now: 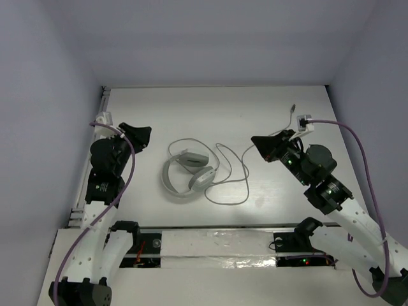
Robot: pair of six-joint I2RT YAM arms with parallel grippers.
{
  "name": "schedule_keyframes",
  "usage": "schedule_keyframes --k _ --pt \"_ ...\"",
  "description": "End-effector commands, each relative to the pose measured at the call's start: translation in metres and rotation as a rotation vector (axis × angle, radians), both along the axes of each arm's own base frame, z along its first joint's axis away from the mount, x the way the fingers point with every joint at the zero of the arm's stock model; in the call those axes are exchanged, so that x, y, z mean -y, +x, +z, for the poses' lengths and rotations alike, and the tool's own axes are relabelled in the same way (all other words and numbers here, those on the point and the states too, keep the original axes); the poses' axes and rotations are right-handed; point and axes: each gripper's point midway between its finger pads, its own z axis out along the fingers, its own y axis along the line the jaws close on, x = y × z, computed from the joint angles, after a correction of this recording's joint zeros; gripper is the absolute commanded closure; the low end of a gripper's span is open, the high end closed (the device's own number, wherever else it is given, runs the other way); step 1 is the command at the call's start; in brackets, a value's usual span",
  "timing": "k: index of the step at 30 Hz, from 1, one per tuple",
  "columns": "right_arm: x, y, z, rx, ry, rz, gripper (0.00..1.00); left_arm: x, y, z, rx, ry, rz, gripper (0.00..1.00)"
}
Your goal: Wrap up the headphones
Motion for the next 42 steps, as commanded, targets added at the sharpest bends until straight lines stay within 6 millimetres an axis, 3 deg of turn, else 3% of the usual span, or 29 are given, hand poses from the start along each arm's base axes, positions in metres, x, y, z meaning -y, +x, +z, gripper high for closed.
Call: schedule_keyframes --k 1,3,4,8,10,11,15,17,18,19,21,22,25,27,34,35,40,42 --pt "0.007 -0.002 0.009 0.012 -0.001 -0.022 0.96 -0.006 0.004 0.018 0.034 -0.003 0.036 0.77" --pt "0.007 -0.002 0.011 0.014 -0.007 -0.024 1.00 -0.013 0.007 0.013 0.007 -0.013 0.081 0.96" --pt "0.007 -0.002 0.011 0.013 -0.008 -0.022 1.00 -0.015 0.009 0.012 -0.003 -0.008 0.089 1.00" --pt "0.005 0.000 0.007 0.004 -0.013 -0.018 1.00 -0.020 0.015 -0.005 -0.069 0.029 0.124 1.00" --pt "0.004 0.001 0.007 0.001 -0.006 -0.017 1.00 -0.016 0.016 -0.025 -0.139 0.068 0.136 1.00" --pt "0.002 0.001 0.007 0.003 -0.003 -0.010 1.00 -0.025 0.017 -0.037 -0.182 0.109 0.207 1.00" --pt "-0.002 0.001 0.001 -0.016 0.009 0.008 1.00 0.002 0.010 -0.067 -0.298 0.267 0.283 1.00" --pt "-0.005 0.001 0.001 -0.007 0.024 0.021 1.00 0.005 0.008 -0.084 -0.362 0.346 0.332 1.00" --pt "-0.005 0.001 0.001 -0.007 0.024 0.021 0.98 0.005 0.009 -0.089 -0.377 0.350 0.340 0.94" --pt "-0.006 0.001 -0.002 -0.011 0.020 0.021 0.89 0.007 0.009 -0.103 -0.412 0.372 0.331 0.79" --pt "-0.007 0.000 -0.004 -0.013 0.012 0.034 0.73 0.008 0.007 -0.118 -0.450 0.396 0.315 0.64" --pt "-0.010 -0.002 -0.006 -0.013 -0.004 0.053 0.54 0.008 0.005 -0.130 -0.484 0.404 0.319 0.57" --pt "-0.011 -0.004 -0.006 -0.008 -0.014 0.067 0.32 0.003 -0.008 -0.149 -0.550 0.427 0.315 0.48" --pt "-0.012 -0.005 -0.008 -0.005 -0.013 0.079 0.26 0.010 -0.018 -0.157 -0.581 0.412 0.271 0.42" --pt "-0.021 -0.003 -0.014 -0.019 -0.017 0.110 0.25 0.018 -0.070 -0.196 -0.732 0.374 0.230 0.42" --pt "-0.021 -0.003 -0.014 -0.019 -0.017 0.112 0.25 0.028 -0.078 -0.200 -0.743 0.382 0.192 0.42" --pt "-0.020 -0.004 -0.014 -0.015 -0.011 0.109 0.25 0.037 -0.092 -0.230 -0.820 0.367 0.185 0.43" --pt "-0.021 -0.004 -0.014 -0.016 -0.014 0.110 0.25 0.041 -0.088 -0.234 -0.812 0.361 0.183 0.44"
